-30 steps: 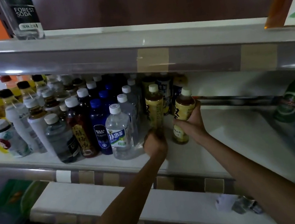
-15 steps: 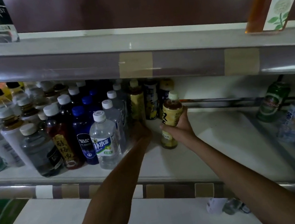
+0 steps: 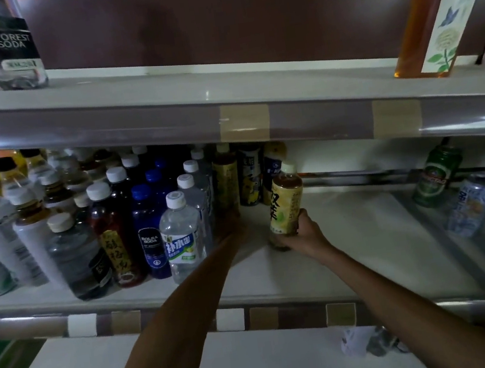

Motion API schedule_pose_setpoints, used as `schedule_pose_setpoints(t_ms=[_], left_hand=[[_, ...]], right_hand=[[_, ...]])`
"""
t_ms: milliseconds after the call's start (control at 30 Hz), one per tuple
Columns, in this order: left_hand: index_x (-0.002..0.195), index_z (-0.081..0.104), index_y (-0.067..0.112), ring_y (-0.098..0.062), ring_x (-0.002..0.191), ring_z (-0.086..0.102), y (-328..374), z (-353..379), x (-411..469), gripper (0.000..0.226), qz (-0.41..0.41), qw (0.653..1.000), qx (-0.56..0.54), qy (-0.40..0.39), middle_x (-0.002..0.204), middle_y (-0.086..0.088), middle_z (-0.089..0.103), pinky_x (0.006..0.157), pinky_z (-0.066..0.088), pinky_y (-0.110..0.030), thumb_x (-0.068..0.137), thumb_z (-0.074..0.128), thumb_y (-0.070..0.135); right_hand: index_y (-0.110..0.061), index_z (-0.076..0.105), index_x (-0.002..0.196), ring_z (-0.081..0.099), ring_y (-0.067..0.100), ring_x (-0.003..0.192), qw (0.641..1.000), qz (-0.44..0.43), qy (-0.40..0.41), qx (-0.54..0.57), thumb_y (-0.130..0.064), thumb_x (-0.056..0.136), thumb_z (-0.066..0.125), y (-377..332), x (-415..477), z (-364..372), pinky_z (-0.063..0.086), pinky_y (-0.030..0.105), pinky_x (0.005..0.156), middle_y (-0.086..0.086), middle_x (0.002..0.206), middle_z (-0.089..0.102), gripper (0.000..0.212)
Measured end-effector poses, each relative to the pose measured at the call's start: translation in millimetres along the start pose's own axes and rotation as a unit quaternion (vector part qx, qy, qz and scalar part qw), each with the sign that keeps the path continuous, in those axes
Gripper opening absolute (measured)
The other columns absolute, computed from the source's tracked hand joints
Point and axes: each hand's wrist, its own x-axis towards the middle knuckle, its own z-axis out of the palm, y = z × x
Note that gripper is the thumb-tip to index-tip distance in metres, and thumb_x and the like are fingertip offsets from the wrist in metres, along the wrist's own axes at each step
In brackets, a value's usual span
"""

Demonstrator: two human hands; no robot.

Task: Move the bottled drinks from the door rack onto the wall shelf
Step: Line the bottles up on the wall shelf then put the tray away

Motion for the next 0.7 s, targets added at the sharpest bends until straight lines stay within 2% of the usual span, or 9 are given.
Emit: schedule_pose_setpoints(t_ms=[67,133,167,200,267,333,467,600,700], left_hand=[[0.147,0.03,0.005,-0.031,0.13,0.044,-4.8,-11.0,-13.9,0.051,0.023,0.998,0.023,-0.05,0.143,-0.019,0.043,0.101,0.042,-0.03,0.101,0.046,0.023],[0.144,0.037,0.004,-0.03,0.129,0.046,-10.1,-20.4,-30.6,0.049,0.065,0.991,0.076,-0.092,0.141,-0.017,0.046,0.08,0.041,-0.009,0.098,0.052,0.012],[0.142,0.04,0.006,-0.03,0.128,0.047,-11.5,-25.8,-39.8,0.047,0.075,0.986,0.11,-0.102,0.14,-0.015,0.048,0.07,0.039,-0.004,0.097,0.053,0.011],[0.139,0.043,0.008,-0.031,0.126,0.048,-12.4,-30.5,-46.7,0.045,0.092,0.978,0.157,-0.102,0.137,-0.013,0.049,0.073,0.039,-0.006,0.096,0.054,0.013],[0.128,0.051,0.009,-0.032,0.12,0.052,-11.5,-39.5,-60.4,0.037,0.137,0.955,0.238,-0.111,0.131,-0.014,0.053,0.09,0.046,-0.027,0.091,0.055,0.016],[0.12,0.055,0.005,-0.033,0.114,0.055,-13.8,-48.1,-69.7,0.034,0.158,0.932,0.289,-0.149,0.125,-0.018,0.057,0.092,0.048,-0.038,0.088,0.055,0.014],[0.13,0.052,0.007,-0.032,0.12,0.051,-24.3,-60.1,-80.0,0.043,0.213,0.895,0.331,-0.21,0.131,-0.016,0.053,0.099,0.046,-0.04,0.089,0.058,0.02],[0.141,0.046,0.013,-0.027,0.13,0.044,-37.7,-70.9,-83.2,0.051,0.236,0.87,0.339,-0.268,0.143,-0.011,0.046,0.105,0.037,-0.035,0.092,0.056,0.021],[0.144,0.043,0.012,-0.029,0.131,0.042,-39.2,-77.6,-88.6,0.05,0.249,0.857,0.343,-0.292,0.144,-0.012,0.044,0.106,0.037,-0.036,0.095,0.053,0.02]], right_hand=[[-0.012,0.038,0.133,0.055,0.024,0.12,1.0,-0.001,-0.001,-0.01,-0.027,0.074,0.084,-5.7,1.9,-2.5,0.047,0.029,0.089,0.007,0.132,0.057,0.077],[-0.011,0.04,0.133,0.055,0.024,0.121,1.0,0.001,0.006,-0.015,-0.024,0.072,0.086,-8.7,2.2,-2.7,0.047,0.03,0.093,0.009,0.133,0.057,0.077],[-0.01,0.041,0.132,0.056,0.025,0.121,1.0,0.003,0.012,-0.015,-0.024,0.071,0.086,-11.1,1.9,-1.1,0.047,0.031,0.094,0.009,0.133,0.057,0.077],[-0.01,0.042,0.132,0.055,0.025,0.12,1.0,0.005,0.018,-0.016,-0.025,0.071,0.086,-14.5,1.4,1.7,0.048,0.032,0.094,0.009,0.133,0.057,0.077],[-0.01,0.043,0.132,0.055,0.027,0.12,0.999,0.009,0.032,-0.017,-0.026,0.072,0.086,-24.2,3.2,9.3,0.048,0.035,0.096,0.009,0.132,0.057,0.076],[-0.01,0.044,0.131,0.055,0.028,0.12,0.999,0.012,0.035,-0.02,-0.022,0.073,0.084,-37.8,8.4,18.9,0.049,0.038,0.097,0.011,0.131,0.056,0.071],[-0.01,0.042,0.132,0.051,0.031,0.12,0.998,0.022,0.019,-0.052,-0.012,0.078,0.074,-65.7,21.3,39.9,0.048,0.04,0.098,0.014,0.131,0.052,0.063],[-0.011,0.03,0.144,0.043,0.032,0.13,0.998,0.017,0.014,-0.058,-0.005,0.088,0.061,-79.7,31.0,62.8,0.04,0.039,0.107,0.014,0.143,0.042,0.064],[-0.005,0.037,0.139,0.046,0.033,0.128,0.999,0.031,0.02,-0.026,-0.013,0.089,0.067,-78.6,33.3,79.5,0.039,0.038,0.103,0.016,0.141,0.046,0.059]])
